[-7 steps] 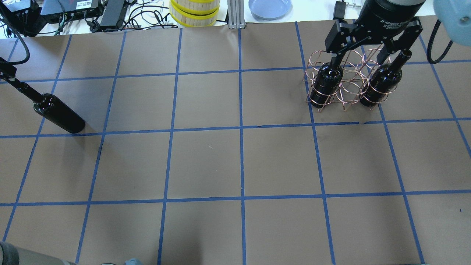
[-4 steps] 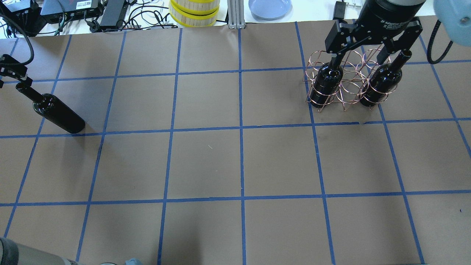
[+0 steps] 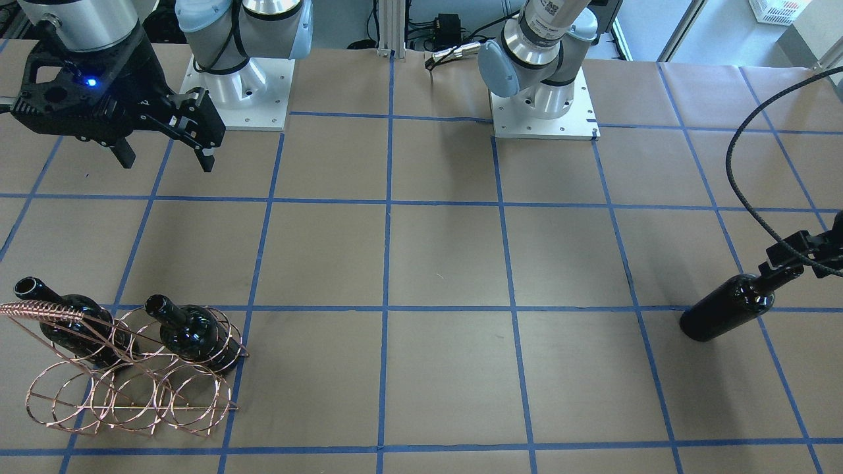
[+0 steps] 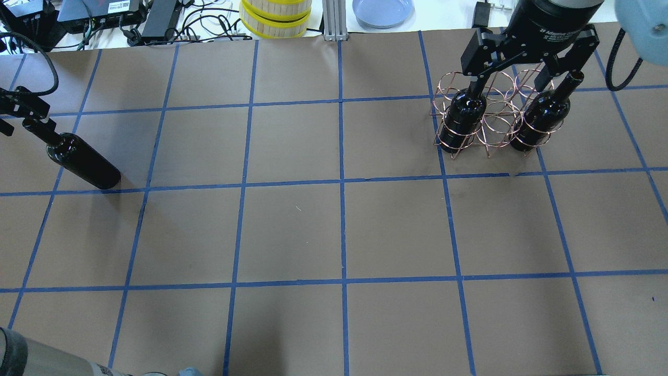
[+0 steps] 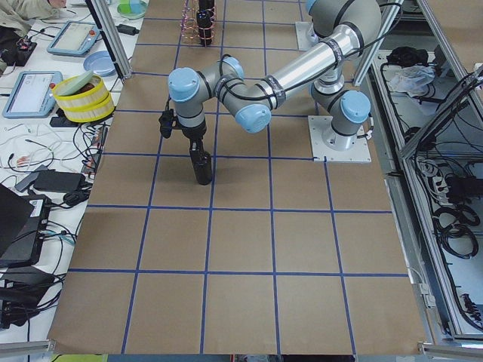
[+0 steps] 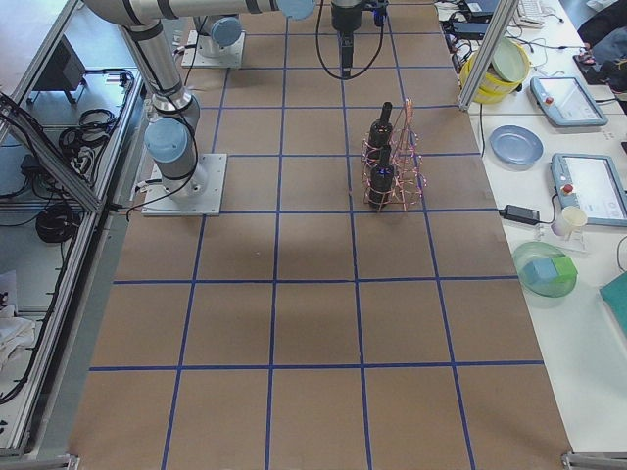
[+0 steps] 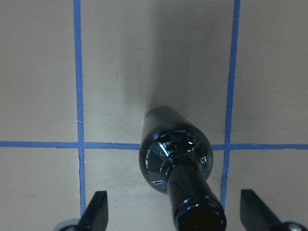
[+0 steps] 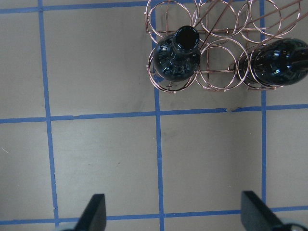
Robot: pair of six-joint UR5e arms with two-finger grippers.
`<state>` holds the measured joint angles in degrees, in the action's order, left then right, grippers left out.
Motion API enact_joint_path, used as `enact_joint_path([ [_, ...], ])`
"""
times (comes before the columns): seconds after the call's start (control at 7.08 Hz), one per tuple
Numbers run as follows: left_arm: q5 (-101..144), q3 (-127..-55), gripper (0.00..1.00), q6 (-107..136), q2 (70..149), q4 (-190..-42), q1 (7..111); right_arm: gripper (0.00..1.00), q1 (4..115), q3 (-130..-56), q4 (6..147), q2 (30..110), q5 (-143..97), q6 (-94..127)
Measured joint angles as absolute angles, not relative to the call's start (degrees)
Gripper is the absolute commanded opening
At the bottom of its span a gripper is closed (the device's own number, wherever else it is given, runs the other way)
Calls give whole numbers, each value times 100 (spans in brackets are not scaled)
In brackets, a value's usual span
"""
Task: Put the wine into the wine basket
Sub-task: 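Lower the left gripper and close it on the bottle neck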
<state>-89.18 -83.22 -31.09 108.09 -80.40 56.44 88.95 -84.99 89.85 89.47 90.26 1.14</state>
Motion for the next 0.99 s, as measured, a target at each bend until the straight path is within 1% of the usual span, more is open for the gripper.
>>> enact_joint_path([
  [0.42,-9383,-8278,97,-2413,10872,-8040,5988,100,8895,-8501,8983,8944,9026,114],
  [0.56,-9434,-8272,95,-2364,10906,-8036,6028,100,8895,-8502,8982,8945,9026,115],
  [0.71,-9452,-8265,86,-2354,10938,-8023,6038,100,8894,-8501,8982,8946,9026,114],
  [0.85,-9463,-8259,73,-2347,10967,-7998,6038,100,8894,-8500,8982,8947,9026,114],
  [0.99,-9472,-8258,58,-2334,10980,-7987,6039,100,8895,-8499,8982,8947,9026,114],
])
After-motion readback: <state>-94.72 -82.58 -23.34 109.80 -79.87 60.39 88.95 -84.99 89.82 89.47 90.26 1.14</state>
